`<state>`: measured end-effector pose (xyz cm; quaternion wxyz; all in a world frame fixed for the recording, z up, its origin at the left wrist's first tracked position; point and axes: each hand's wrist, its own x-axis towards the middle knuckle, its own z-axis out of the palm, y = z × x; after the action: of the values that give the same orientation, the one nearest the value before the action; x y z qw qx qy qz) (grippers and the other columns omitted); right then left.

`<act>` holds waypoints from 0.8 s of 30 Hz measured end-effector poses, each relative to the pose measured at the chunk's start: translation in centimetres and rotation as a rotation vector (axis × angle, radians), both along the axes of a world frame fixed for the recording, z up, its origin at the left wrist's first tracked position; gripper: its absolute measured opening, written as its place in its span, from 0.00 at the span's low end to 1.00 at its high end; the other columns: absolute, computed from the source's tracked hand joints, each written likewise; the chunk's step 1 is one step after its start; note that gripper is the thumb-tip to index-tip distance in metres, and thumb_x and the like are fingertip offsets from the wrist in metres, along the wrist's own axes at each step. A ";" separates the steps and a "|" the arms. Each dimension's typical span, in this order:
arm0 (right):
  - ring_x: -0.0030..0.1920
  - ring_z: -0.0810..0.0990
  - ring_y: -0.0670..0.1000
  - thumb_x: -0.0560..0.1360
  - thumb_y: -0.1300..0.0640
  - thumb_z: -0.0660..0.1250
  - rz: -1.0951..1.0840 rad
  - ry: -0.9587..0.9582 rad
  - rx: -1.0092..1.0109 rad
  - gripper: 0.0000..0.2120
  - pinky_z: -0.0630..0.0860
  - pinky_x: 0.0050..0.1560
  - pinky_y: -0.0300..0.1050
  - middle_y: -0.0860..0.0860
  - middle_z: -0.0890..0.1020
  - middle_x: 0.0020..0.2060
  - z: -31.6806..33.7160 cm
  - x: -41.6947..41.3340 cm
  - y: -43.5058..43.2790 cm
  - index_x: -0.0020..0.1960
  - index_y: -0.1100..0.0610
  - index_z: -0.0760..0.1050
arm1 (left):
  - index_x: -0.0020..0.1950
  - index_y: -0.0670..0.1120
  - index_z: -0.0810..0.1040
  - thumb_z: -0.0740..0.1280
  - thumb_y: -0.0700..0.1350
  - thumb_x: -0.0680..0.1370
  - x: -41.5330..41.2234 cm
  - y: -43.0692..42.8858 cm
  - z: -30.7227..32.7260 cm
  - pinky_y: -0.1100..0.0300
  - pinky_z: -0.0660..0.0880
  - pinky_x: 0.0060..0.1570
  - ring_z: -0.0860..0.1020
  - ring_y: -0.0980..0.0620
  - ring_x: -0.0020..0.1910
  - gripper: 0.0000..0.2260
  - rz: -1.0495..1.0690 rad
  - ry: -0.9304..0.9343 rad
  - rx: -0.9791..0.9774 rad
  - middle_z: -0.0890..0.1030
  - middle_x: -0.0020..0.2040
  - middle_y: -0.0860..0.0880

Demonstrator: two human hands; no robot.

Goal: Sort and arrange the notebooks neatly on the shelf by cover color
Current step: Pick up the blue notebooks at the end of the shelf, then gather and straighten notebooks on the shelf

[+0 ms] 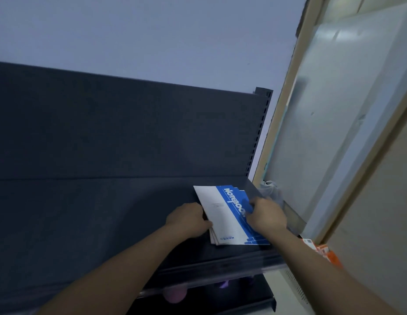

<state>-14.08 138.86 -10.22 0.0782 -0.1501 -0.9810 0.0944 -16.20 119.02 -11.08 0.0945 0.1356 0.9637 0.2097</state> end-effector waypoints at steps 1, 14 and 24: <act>0.58 0.77 0.55 0.76 0.50 0.64 0.031 0.033 0.000 0.16 0.75 0.51 0.47 0.54 0.78 0.58 0.2 -0.3 -0.8 0.61 0.53 0.76 | 0.52 0.46 0.78 0.65 0.55 0.77 0.0 -0.9 0.4 0.59 0.75 0.43 0.78 0.51 0.47 0.13 0.017 0.023 -0.035 0.80 0.50 0.51; 0.64 0.70 0.55 0.77 0.49 0.64 0.692 0.081 0.026 0.19 0.70 0.62 0.47 0.52 0.75 0.61 2.0 -2.9 -19.8 0.66 0.53 0.71 | 0.63 0.46 0.74 0.60 0.53 0.80 4.5 -21.1 4.6 0.52 0.69 0.59 0.73 0.46 0.63 0.16 0.378 0.389 -0.515 0.74 0.62 0.47; 0.65 0.69 0.55 0.78 0.50 0.63 1.102 0.061 0.099 0.22 0.69 0.62 0.50 0.53 0.72 0.64 3.7 1.5 -39.2 0.70 0.53 0.67 | 0.64 0.44 0.72 0.62 0.52 0.80 13.5 -37.6 5.9 0.53 0.70 0.59 0.71 0.45 0.64 0.16 0.614 0.337 -0.655 0.74 0.62 0.46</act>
<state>-12.61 99.64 -6.55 0.0528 0.3921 -0.9149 0.0797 -2.68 81.42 -5.19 -0.0915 -0.1600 0.9765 -0.1116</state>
